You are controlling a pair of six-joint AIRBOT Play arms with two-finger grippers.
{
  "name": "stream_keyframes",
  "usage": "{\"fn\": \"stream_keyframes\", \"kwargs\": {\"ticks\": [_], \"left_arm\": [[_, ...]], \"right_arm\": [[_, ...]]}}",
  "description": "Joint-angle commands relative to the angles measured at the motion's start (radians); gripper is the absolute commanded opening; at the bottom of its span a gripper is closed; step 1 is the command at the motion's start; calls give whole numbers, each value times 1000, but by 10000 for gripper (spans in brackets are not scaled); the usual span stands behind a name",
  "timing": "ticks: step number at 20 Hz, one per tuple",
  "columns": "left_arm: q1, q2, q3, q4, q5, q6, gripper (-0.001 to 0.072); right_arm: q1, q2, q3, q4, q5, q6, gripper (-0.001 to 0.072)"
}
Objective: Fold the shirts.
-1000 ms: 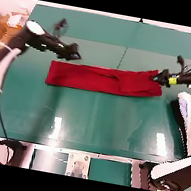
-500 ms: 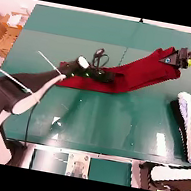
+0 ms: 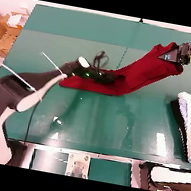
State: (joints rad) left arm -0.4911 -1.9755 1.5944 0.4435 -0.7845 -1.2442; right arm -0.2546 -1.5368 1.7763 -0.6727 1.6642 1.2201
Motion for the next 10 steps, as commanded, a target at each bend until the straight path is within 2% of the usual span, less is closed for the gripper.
{"fn": "stream_keyframes", "kwargs": {"ticks": [1,3,7,9,10], "left_arm": [[153,56,67,77,-313,16,20],[261,128,130,209,-468,40,20],[431,266,253,666,-672,75,20],[504,317,269,781,-708,89,21],[539,336,269,792,-719,105,21]], "right_arm": [[22,3,1,10,0,38,20],[65,3,1,30,-23,51,20],[257,1,-14,33,-185,102,20],[388,-16,-47,33,-316,108,20],[454,-34,-64,34,-393,108,20]]}}
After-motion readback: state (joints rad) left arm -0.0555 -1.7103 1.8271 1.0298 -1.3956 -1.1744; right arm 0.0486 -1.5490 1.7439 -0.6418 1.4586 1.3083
